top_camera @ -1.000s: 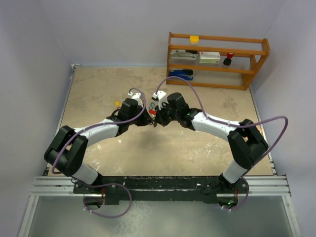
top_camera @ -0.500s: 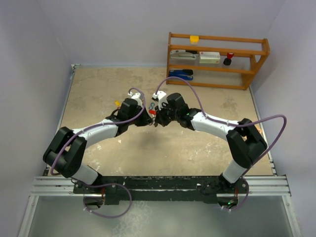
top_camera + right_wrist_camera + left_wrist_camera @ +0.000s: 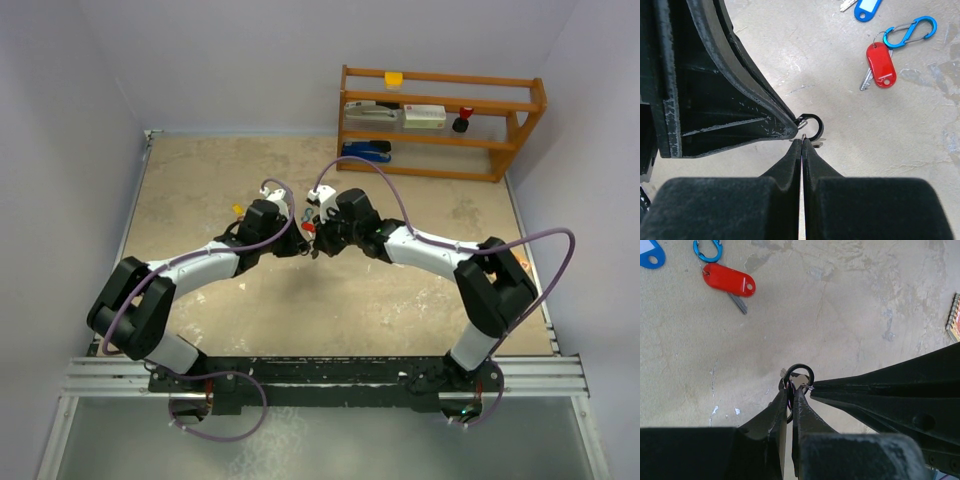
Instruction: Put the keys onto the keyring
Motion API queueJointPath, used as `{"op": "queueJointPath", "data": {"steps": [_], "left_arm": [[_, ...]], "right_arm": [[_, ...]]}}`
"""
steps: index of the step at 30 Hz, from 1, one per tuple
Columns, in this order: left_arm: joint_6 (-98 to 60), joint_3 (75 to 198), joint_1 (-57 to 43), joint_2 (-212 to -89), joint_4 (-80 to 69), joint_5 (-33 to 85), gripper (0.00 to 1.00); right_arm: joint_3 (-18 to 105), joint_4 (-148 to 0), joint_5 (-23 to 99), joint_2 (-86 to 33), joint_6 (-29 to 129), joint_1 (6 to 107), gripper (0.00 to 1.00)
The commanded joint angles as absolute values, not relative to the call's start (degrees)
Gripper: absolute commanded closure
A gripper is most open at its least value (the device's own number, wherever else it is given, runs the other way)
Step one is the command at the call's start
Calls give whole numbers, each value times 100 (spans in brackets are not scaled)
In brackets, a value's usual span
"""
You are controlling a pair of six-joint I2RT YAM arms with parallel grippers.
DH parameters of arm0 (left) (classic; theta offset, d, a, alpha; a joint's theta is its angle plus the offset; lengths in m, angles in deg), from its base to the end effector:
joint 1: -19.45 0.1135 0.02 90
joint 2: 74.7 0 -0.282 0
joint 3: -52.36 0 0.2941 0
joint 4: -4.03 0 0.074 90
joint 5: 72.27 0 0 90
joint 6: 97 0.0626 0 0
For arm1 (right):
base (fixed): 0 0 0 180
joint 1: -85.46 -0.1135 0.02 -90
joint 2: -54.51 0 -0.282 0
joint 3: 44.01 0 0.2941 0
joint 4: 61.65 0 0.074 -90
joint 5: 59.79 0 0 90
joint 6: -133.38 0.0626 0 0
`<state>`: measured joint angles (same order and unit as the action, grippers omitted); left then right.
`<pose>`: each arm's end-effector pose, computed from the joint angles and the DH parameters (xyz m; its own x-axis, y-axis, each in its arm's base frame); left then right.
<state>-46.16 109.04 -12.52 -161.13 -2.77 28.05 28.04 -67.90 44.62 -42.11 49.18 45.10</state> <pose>0.3051 -0.2037 0.1683 -0.7978 -0.2344 -0.5555 0.1795 0.7872 -0.5900 0.3218 0.2940 0.2024 -0.4682 -0.2695 -0.8415 -0.7466 0.6301 0.2136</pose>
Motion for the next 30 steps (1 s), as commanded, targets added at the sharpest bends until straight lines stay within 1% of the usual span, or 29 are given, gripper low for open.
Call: {"op": "queueJointPath", "data": {"steps": [1,30], "left_arm": [[-4475,11185,-1281,-15915,-113,2935,100],[-4294,11278,-1325,-16073,-466,3224,100]], "right_arm": [[3041,-6718,4397,-4206,4856,4545,100],[3000,-6709,4122,-4121,4891,4628,100]]}}
